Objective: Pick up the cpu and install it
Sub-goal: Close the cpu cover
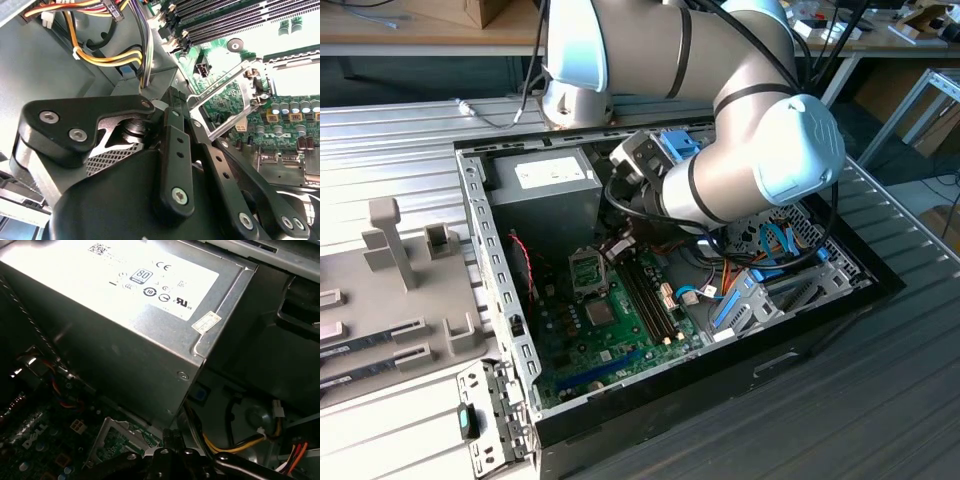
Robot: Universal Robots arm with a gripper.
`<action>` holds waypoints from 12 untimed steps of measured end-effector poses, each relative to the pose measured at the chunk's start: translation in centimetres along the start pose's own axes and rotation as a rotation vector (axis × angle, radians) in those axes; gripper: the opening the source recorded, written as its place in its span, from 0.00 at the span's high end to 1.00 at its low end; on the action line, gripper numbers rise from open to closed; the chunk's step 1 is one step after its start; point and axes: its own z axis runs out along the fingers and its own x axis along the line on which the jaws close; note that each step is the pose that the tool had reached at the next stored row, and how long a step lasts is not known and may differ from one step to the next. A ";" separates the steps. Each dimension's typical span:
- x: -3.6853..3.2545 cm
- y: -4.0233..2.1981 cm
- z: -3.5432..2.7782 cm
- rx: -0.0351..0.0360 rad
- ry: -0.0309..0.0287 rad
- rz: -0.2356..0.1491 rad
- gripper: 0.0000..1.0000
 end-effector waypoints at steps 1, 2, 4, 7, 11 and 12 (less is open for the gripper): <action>0.01 0.01 -0.07 -0.0011 -0.0007 0.000 0.89; 0.02 0.04 -0.16 -0.0018 -0.0010 -0.001 0.89; 0.03 0.06 -0.22 -0.0030 -0.0017 -0.001 0.89; 0.07 0.01 -0.30 -0.0064 -0.0035 -0.002 0.89; 0.20 -0.14 -0.46 -0.0115 -0.0064 -0.003 0.89; 0.25 -0.14 -0.62 -0.0130 -0.0073 -0.004 0.89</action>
